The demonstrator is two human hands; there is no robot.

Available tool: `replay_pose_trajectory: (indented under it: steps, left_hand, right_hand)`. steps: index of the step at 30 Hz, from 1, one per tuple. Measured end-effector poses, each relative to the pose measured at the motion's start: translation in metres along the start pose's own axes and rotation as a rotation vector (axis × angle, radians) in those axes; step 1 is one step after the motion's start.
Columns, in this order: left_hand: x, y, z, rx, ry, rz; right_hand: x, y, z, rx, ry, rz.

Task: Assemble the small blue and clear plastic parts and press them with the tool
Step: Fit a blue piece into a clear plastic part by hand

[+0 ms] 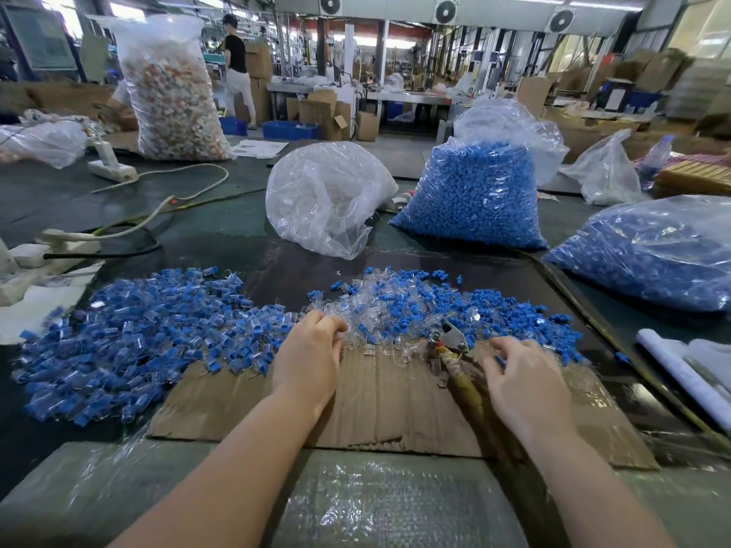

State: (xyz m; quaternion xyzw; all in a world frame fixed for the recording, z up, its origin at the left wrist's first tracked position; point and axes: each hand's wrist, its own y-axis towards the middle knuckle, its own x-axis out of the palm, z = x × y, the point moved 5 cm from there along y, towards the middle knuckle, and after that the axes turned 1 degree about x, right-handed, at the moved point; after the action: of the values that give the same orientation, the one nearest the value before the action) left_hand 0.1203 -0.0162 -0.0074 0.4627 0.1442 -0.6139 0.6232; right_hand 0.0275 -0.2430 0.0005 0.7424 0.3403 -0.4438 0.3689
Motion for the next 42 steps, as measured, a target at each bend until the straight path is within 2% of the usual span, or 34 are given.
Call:
replay_pose_trajectory:
  steps: [3, 7, 13, 22, 25, 28, 30, 35, 42]
  left_hand:
    - [0.001, -0.001, 0.007, -0.022, -0.116, 0.010]
    - [0.011, -0.004, 0.018, -0.070, -0.300, -0.061]
    - [0.025, -0.015, 0.026, -0.049, -0.250, -0.120]
    - [0.023, -0.018, 0.027, -0.015, -0.333, -0.030]
    - [0.023, -0.018, 0.026, -0.036, -0.353, -0.004]
    - [0.023, -0.018, 0.022, -0.079, -0.397, -0.011]
    - [0.024, -0.018, 0.021, -0.105, -0.436, -0.034]
    - [0.026, -0.016, 0.015, -0.195, -0.604, -0.096]
    - [0.026, -0.015, 0.015, -0.208, -0.671, -0.117]
  right_hand:
    - [-0.008, 0.010, 0.008, 0.039, -0.016, 0.032]
    - [-0.006, 0.016, 0.008, 0.047, -0.072, -0.011]
    - [-0.004, 0.023, 0.006, 0.067, -0.120, -0.022]
    - [-0.001, 0.024, 0.003, 0.075, -0.239, -0.076]
    - [-0.002, 0.023, 0.001, 0.031, -0.246, -0.032]
    - [-0.014, 0.020, -0.008, -0.067, -0.061, 0.130]
    - [-0.020, 0.016, -0.020, -0.121, 0.105, 0.177]
    - [-0.009, -0.004, -0.059, -0.174, 0.392, 0.110]
    - [0.029, -0.025, -0.075, -0.133, 0.525, 0.091]
